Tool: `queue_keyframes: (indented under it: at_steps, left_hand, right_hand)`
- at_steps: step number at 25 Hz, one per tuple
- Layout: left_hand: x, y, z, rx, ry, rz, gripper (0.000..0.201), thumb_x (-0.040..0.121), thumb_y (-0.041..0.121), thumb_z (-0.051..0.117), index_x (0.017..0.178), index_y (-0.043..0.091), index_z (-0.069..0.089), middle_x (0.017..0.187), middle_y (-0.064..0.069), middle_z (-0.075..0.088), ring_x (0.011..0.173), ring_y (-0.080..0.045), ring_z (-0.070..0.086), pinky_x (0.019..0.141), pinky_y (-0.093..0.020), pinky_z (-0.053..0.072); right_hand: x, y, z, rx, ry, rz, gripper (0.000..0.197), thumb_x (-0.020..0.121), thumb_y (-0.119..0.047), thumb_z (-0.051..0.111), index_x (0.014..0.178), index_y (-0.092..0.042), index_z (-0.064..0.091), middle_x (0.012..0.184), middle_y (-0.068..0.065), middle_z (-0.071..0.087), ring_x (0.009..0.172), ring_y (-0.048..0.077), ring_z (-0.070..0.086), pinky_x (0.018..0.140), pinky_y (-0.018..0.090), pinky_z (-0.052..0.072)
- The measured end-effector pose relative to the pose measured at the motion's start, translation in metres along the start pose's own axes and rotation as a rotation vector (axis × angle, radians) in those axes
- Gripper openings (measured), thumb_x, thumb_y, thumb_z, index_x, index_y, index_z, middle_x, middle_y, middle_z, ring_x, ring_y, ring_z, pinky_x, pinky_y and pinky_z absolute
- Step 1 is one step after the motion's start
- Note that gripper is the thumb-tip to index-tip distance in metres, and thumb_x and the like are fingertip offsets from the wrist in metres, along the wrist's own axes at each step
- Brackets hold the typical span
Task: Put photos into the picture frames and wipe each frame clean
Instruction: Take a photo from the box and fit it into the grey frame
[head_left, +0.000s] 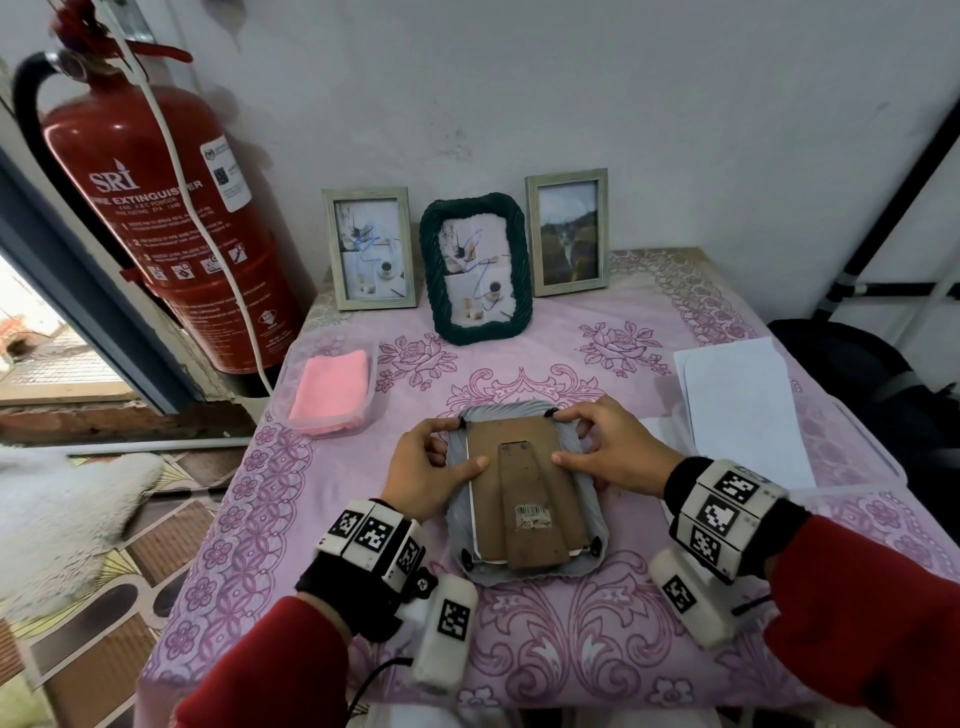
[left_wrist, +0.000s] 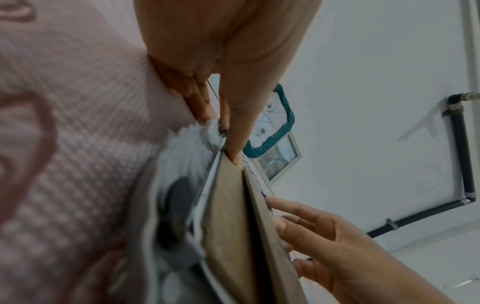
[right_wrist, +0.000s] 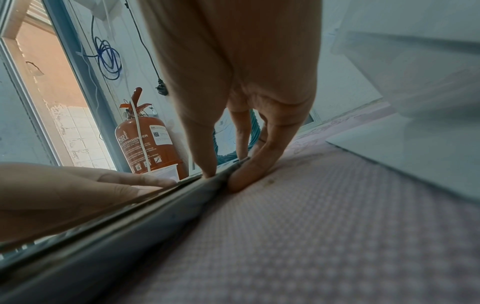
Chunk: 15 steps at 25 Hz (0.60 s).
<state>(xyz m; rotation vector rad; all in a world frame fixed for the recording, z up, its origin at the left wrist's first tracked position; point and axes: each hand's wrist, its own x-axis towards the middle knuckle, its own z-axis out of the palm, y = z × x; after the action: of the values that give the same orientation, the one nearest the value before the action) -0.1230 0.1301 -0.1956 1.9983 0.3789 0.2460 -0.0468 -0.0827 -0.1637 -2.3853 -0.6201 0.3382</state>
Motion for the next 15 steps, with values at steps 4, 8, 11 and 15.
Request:
queue_keyframes:
  at_steps: [4,8,11,15]
  left_hand:
    - [0.0009,0.0016,0.0001,-0.062,0.004,-0.025,0.052,0.068,0.008,0.081,0.115,0.006,0.060,0.071,0.005,0.040,0.060,-0.006,0.037,0.053,-0.004,0.038]
    - [0.0024,0.0025,0.0012,-0.140,-0.007,-0.071,0.051,0.066,0.000,0.080,0.113,0.000,0.061,0.071,0.004,0.042,0.060,-0.006,0.038,0.052,-0.002,0.038]
    - [0.0050,0.0032,0.0026,-0.168,0.004,-0.113,0.051,0.065,-0.004,0.080,0.112,-0.001,0.061,0.077,0.004,0.045,0.065,-0.006,0.040,0.054,-0.001,0.039]
    - [0.0079,0.0039,0.0034,-0.192,-0.001,-0.143,0.050,0.064,-0.006,0.079,0.111,0.000,0.062,0.078,0.004,0.045,0.066,-0.005,0.040,0.054,0.000,0.038]
  right_hand:
    - [0.0003,0.0004,-0.0002,-0.005,-0.002,-0.006,0.054,0.079,-0.024,0.073,0.128,-0.014,0.054,0.104,0.005,0.042,0.094,0.015,0.049,0.091,0.024,0.042]
    - [0.0011,0.0011,0.0004,-0.008,-0.006,-0.011,0.053,0.079,-0.025,0.073,0.127,-0.014,0.055,0.102,0.006,0.046,0.093,0.016,0.050,0.086,0.023,0.041]
    - [0.0011,0.0018,0.0004,-0.009,-0.007,-0.015,0.052,0.079,-0.025,0.073,0.127,-0.014,0.055,0.101,0.006,0.047,0.095,0.019,0.051,0.089,0.027,0.043]
    - [0.0020,0.0026,0.0006,-0.018,-0.012,-0.019,0.053,0.079,-0.025,0.073,0.127,-0.014,0.055,0.098,0.005,0.048,0.094,0.021,0.053,0.088,0.029,0.044]
